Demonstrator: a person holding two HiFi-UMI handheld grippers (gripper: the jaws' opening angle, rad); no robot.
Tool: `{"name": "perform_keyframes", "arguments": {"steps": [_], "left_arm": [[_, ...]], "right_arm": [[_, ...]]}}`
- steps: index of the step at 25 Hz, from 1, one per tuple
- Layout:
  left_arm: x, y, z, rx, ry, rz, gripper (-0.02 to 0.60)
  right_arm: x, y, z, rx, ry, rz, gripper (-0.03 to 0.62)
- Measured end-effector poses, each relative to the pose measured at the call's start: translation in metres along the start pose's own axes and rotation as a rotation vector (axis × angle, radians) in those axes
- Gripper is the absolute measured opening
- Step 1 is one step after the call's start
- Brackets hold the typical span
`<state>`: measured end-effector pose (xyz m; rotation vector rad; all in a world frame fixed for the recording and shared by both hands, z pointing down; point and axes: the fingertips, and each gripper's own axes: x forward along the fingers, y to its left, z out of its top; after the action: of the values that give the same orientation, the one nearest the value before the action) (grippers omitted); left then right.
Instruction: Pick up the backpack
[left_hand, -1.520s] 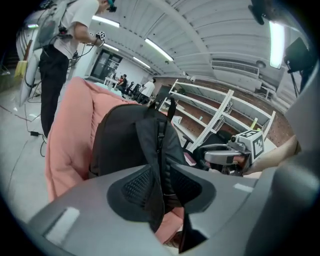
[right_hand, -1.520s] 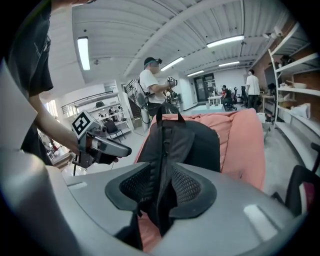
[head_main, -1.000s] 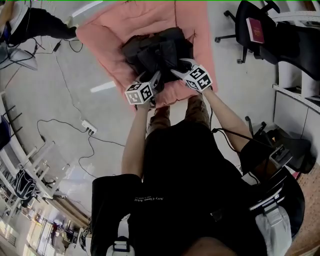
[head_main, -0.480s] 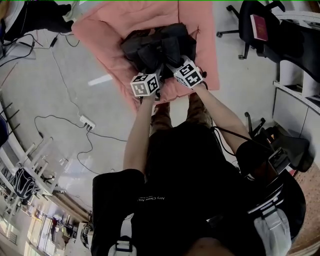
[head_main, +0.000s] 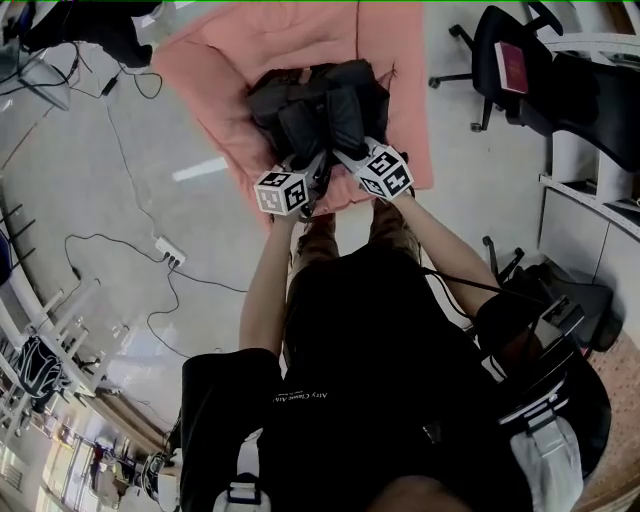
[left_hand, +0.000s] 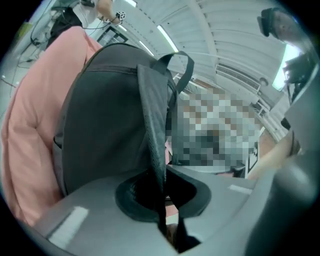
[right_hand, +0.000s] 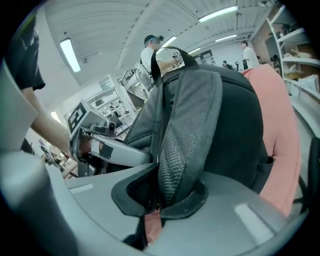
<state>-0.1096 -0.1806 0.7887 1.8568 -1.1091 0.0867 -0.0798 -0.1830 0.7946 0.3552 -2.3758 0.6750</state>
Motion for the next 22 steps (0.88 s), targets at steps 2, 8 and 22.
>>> {"name": "perform_keyframes", "arguments": {"steps": [2, 8, 22], "left_arm": [[-0.007, -0.008, -0.001, 0.036, 0.014, -0.049, 0.031], [-0.033, -0.054, 0.002, 0.120, 0.017, -0.218, 0.031], [-0.058, -0.082, 0.043, 0.007, -0.065, -0.391, 0.067]], "right_arm": [[-0.006, 0.004, 0.001, 0.024, -0.004, 0.031, 0.041], [-0.031, 0.032, 0.016, 0.040, -0.066, 0.151, 0.041], [-0.064, 0.058, 0.071, 0.018, -0.167, 0.252, 0.041]]}}
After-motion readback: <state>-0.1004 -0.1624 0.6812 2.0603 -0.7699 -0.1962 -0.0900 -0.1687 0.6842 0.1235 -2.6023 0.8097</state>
